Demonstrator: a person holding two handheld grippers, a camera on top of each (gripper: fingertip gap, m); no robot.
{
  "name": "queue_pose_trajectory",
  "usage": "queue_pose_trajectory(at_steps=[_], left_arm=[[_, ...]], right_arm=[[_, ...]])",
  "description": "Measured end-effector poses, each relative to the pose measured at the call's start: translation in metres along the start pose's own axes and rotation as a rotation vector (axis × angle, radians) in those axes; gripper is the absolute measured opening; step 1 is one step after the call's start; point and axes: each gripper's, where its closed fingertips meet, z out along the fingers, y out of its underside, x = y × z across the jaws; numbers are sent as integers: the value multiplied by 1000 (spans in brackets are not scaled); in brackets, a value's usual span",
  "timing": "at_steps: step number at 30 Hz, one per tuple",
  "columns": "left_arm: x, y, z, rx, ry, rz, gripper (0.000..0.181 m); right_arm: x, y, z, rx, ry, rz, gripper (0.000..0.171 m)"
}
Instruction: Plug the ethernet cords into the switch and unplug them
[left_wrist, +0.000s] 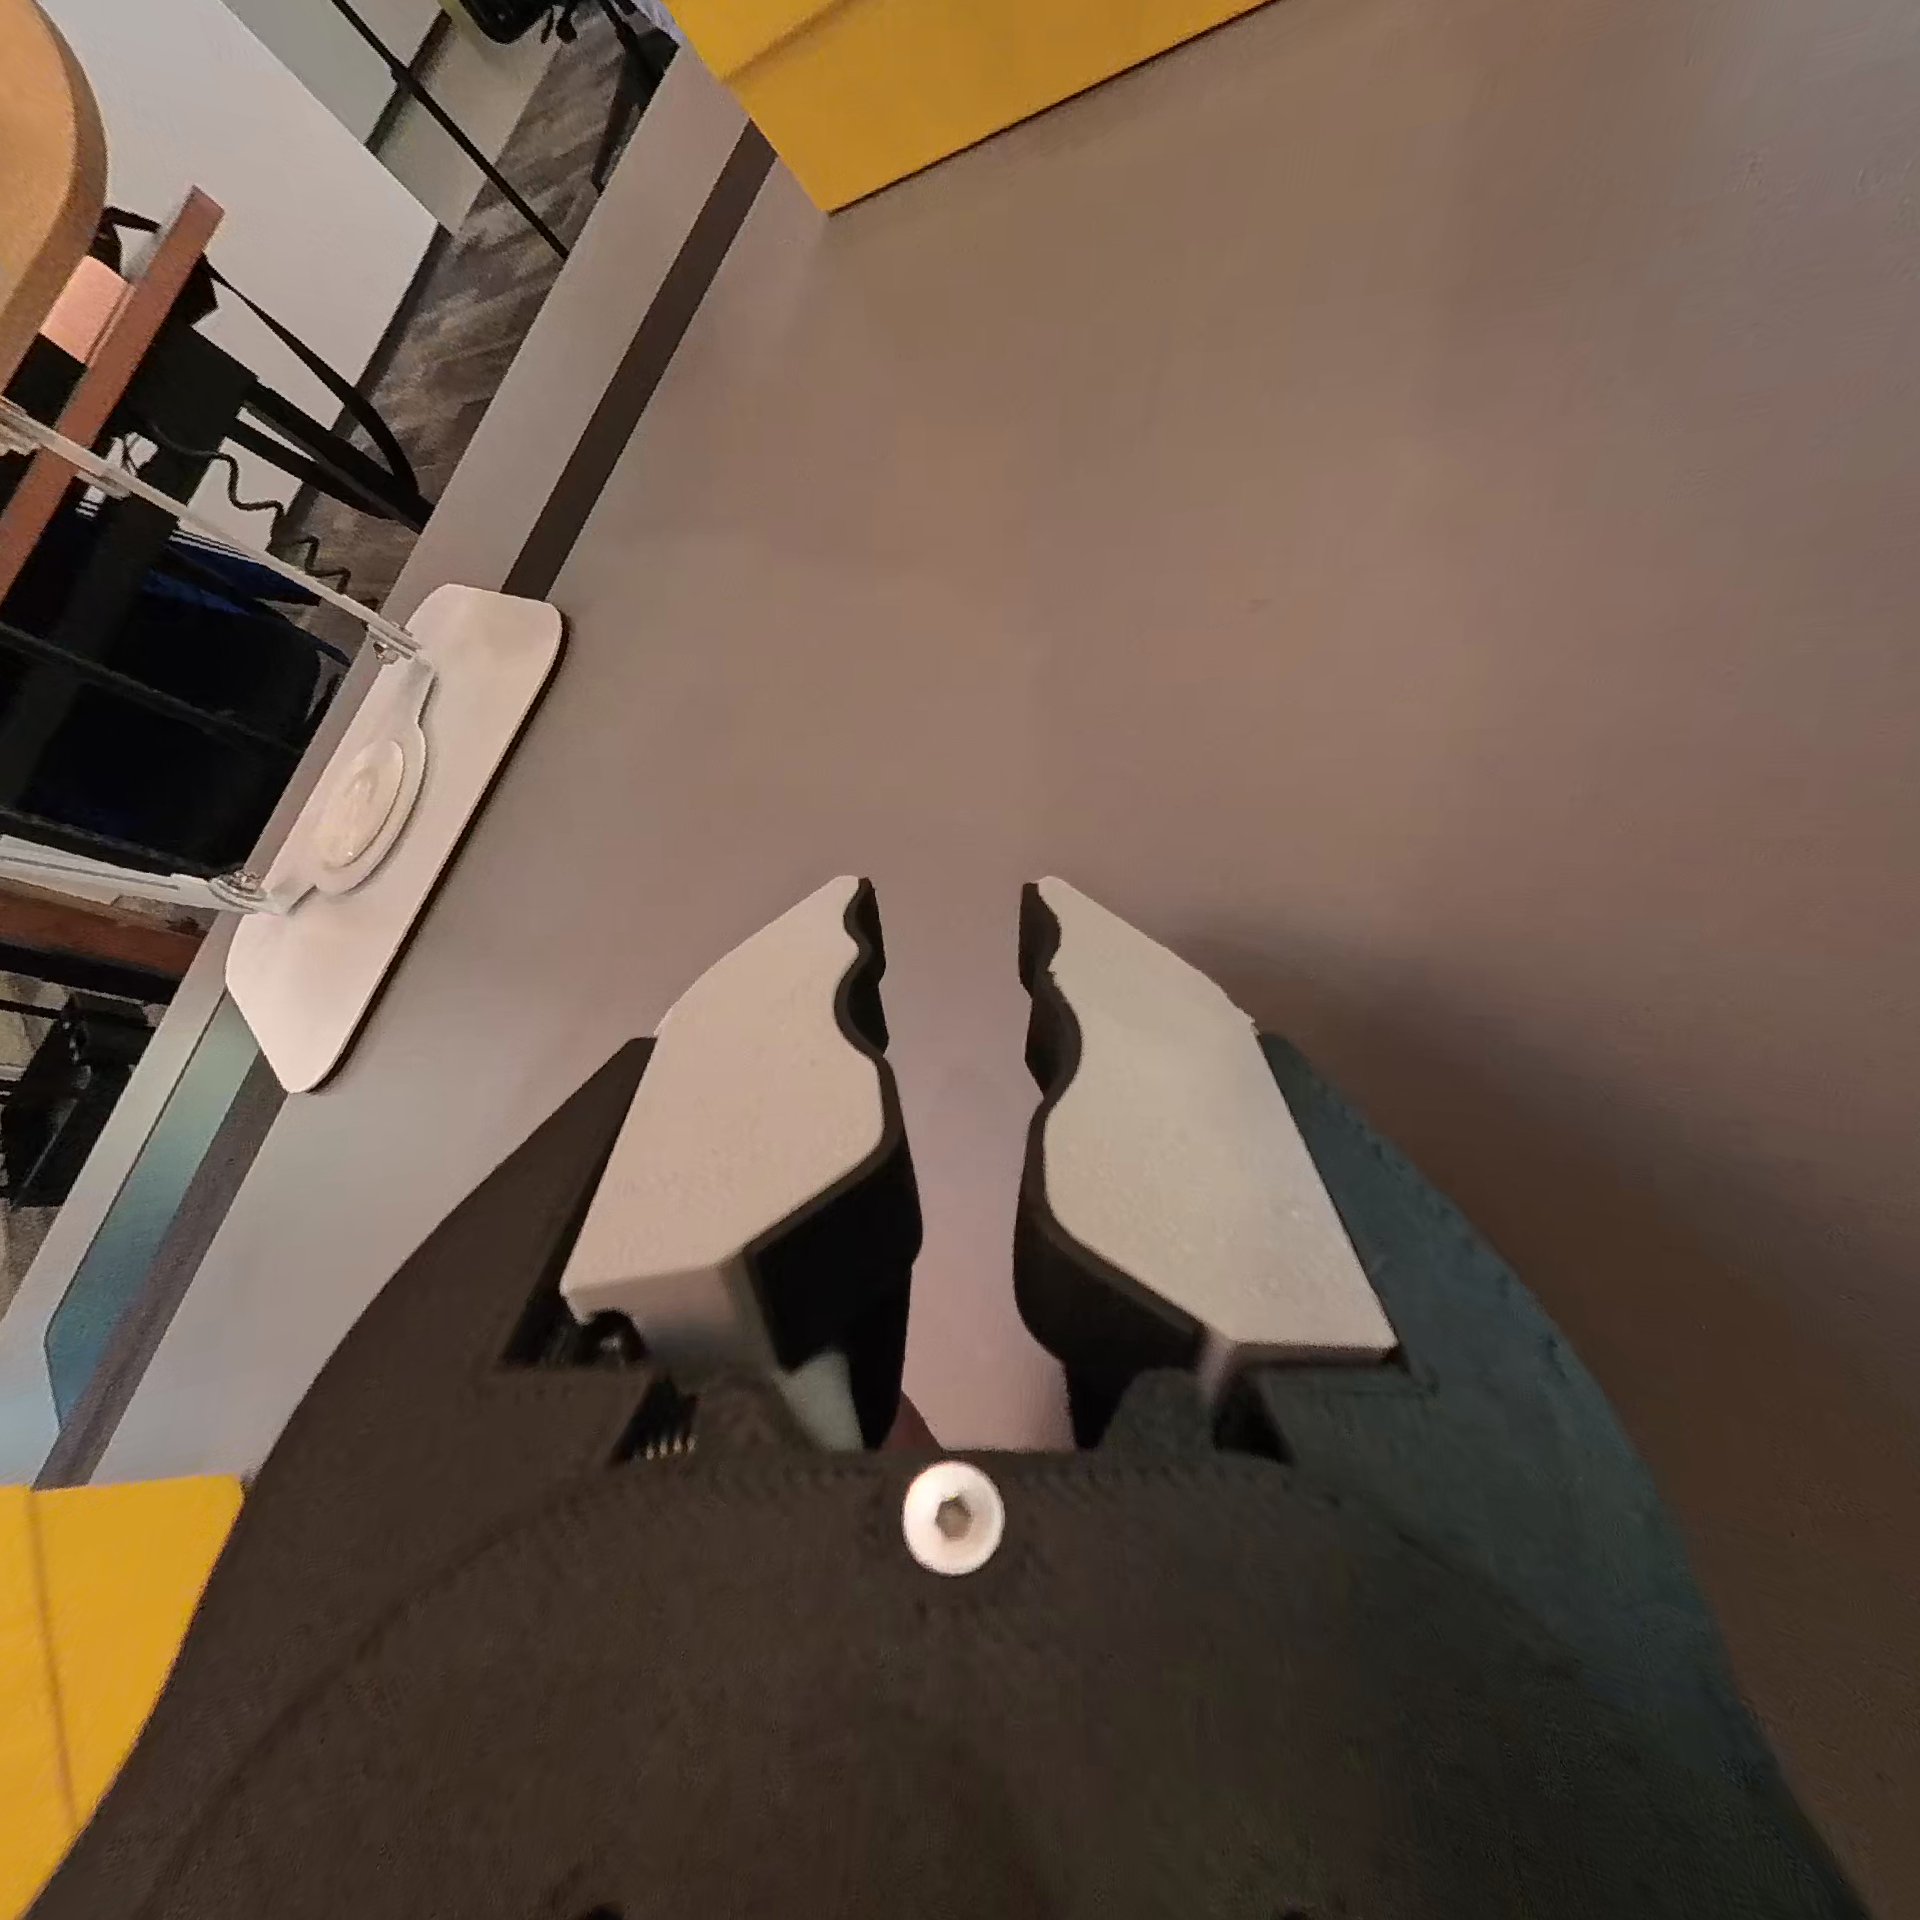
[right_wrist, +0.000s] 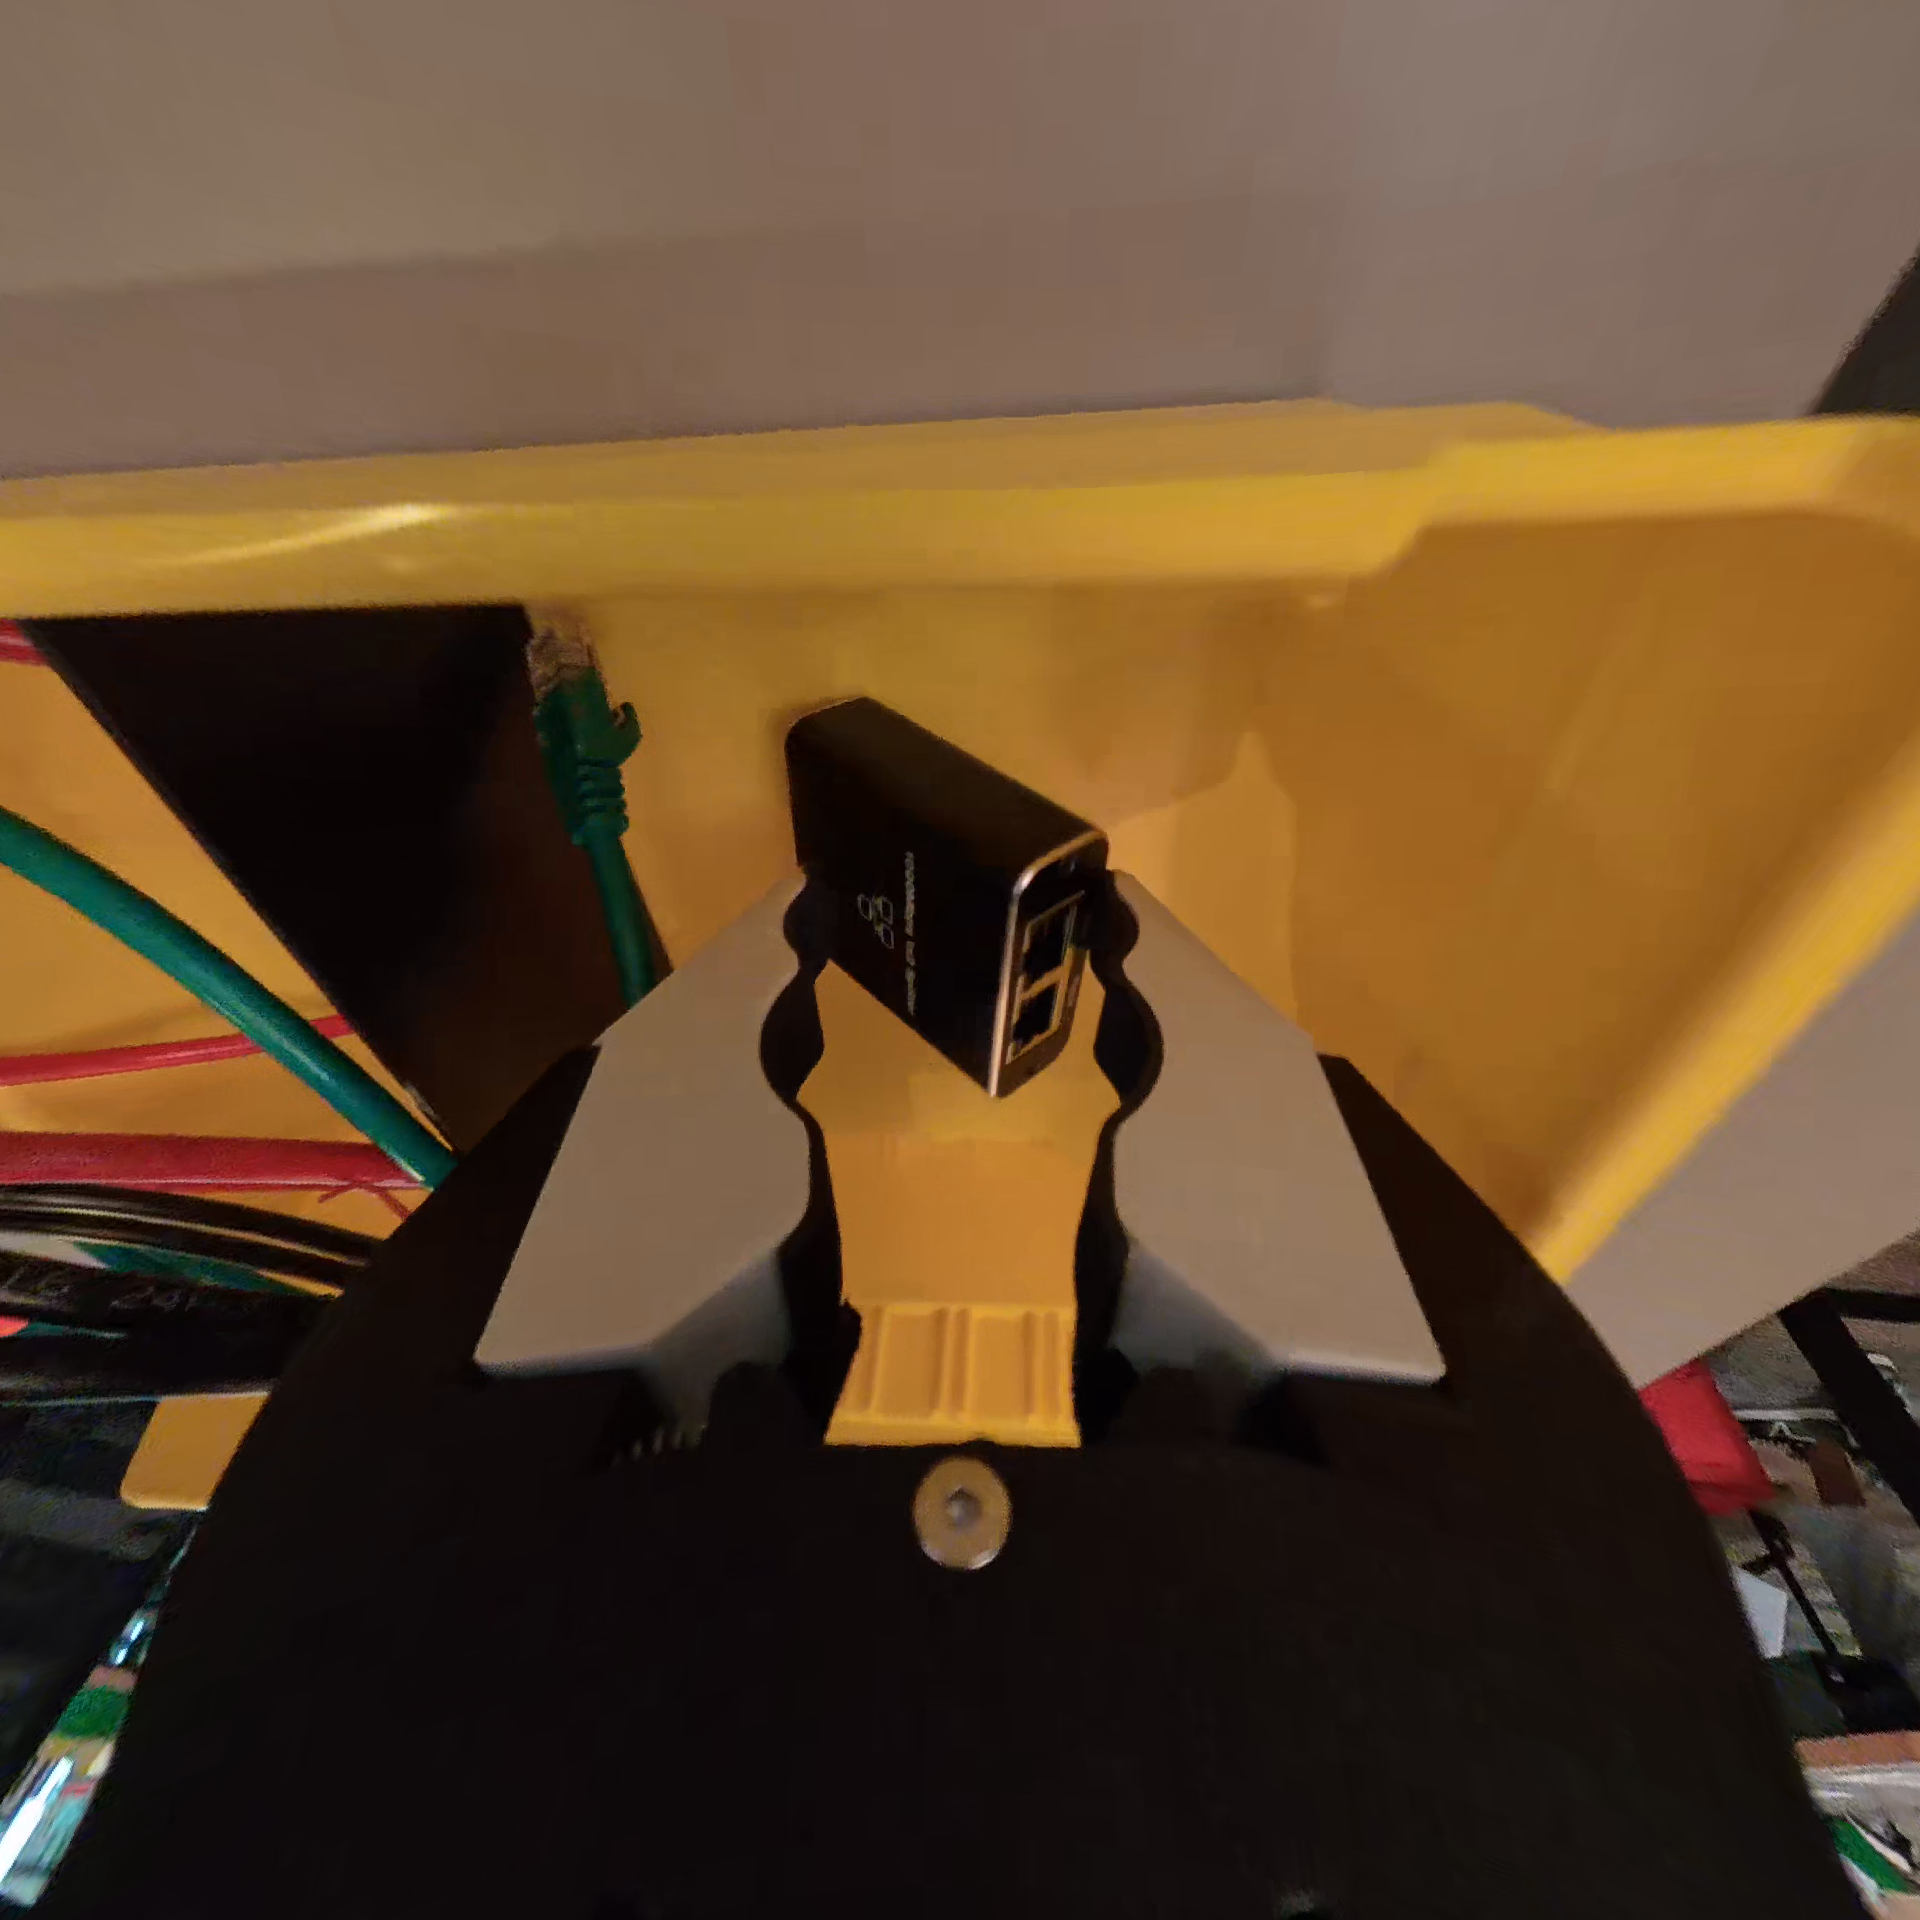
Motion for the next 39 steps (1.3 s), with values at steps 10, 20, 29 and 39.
queue_pose_trajectory(at_steps=[10, 20, 29, 39], left_arm=[[-1, 0, 1, -10, -10, 4, 25], [-1, 0, 1, -8, -5, -4, 25], [-1, 5, 5, -20, 0, -20, 25], [8, 7, 10, -32, 28, -13, 25]], right_arm=[[16, 10, -31, 64, 166, 52, 45], [-45, 32, -75, 422, -207, 283, 66], [-29, 52, -95, 708, -132, 404, 67], [-85, 33, -32, 558, -371, 330, 58]])
